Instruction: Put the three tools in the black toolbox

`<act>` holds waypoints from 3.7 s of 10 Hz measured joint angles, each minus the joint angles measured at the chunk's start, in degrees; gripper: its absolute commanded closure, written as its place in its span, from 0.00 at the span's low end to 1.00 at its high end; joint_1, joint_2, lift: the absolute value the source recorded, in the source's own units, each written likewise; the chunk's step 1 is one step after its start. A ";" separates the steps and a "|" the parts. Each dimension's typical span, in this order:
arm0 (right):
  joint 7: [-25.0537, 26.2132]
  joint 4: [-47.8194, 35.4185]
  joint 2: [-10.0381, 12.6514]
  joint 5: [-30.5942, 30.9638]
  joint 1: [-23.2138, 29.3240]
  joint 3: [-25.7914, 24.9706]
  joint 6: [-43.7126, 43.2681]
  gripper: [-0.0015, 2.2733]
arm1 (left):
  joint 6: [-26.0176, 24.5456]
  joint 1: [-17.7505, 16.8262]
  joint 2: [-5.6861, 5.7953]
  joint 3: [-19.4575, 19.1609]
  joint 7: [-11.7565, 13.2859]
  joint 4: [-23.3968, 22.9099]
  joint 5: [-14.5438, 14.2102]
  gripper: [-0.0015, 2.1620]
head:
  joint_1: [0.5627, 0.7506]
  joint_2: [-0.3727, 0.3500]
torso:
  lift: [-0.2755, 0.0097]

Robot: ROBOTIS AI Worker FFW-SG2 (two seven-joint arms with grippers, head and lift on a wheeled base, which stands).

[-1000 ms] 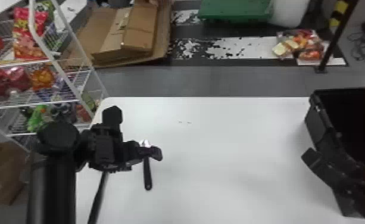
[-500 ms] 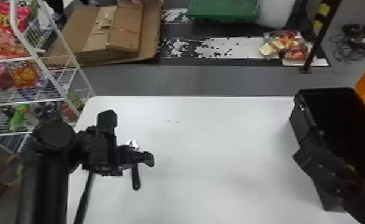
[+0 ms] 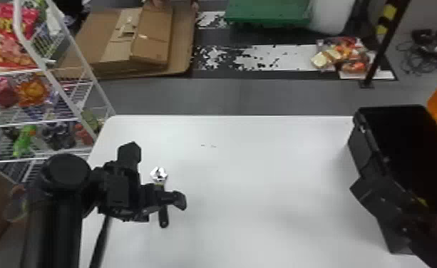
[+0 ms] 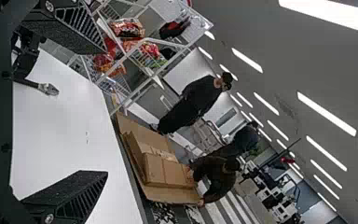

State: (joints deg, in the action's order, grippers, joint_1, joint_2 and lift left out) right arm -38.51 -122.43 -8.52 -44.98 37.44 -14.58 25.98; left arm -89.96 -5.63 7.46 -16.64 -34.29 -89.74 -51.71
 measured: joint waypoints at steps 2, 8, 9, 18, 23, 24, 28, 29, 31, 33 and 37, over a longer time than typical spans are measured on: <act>-0.04 -0.07 0.00 0.07 0.00 0.10 0.20 0.04 | 0.00 -0.43 0.24 -0.18 0.56 0.94 0.27 0.05 | 0.70 0.69 | 0.77; 0.02 -0.10 0.01 0.47 -0.28 0.60 0.51 0.04 | 0.00 -10.93 1.43 -0.89 -5.62 12.78 0.62 0.05 | 0.70 0.74 | 0.77; 0.02 -0.10 0.03 0.37 -0.34 0.61 0.46 0.04 | 0.00 -12.55 1.45 0.17 -6.76 15.52 1.35 0.05 | 0.70 0.74 | 0.77; -0.57 0.11 -0.17 -0.26 -0.50 0.45 0.62 0.04 | 0.00 -13.40 0.79 2.66 -10.35 19.63 2.17 0.07 | 0.70 0.74 | 0.77; -1.39 -0.07 -0.17 -1.34 0.18 -0.07 0.53 0.04 | 0.00 -13.00 0.71 2.75 -10.05 19.78 2.05 0.10 | 0.70 0.73 | 0.77; -1.44 -0.09 -0.14 -1.43 0.29 -0.11 0.53 0.04 | 0.00 -13.00 0.72 2.71 -9.81 19.82 1.99 0.14 | 0.70 0.73 | 0.77; -1.62 -0.26 -0.09 -1.77 0.49 -0.18 0.53 0.04 | 0.00 -13.00 0.88 2.42 -8.94 20.17 1.79 0.24 | 0.70 0.72 | 0.77; -1.67 -0.27 -0.09 -1.83 0.53 -0.19 0.54 0.04 | 0.00 -13.01 0.96 2.40 -8.88 20.27 1.79 0.24 | 0.70 0.73 | 0.77; -1.92 -0.27 -0.02 -2.00 0.66 -0.19 0.59 0.04 | 0.00 -13.01 1.03 2.39 -8.75 20.44 1.72 0.24 | 0.70 0.73 | 0.77; -2.10 -0.27 0.00 -2.18 0.78 -0.19 0.53 0.04 | 0.00 -12.95 1.13 2.25 -8.37 20.65 1.68 0.26 | 0.70 0.73 | 0.77; -2.27 -0.35 0.08 -2.53 1.03 -0.19 0.52 0.04 | -0.01 -12.58 1.25 2.14 -7.89 20.68 1.69 0.57 | 0.70 0.73 | 0.77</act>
State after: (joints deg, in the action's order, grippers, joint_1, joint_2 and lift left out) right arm -40.78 -122.78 -8.44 -47.52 38.47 -14.77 26.50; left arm -89.97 -18.21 8.71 -14.50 -42.18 -69.06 -50.02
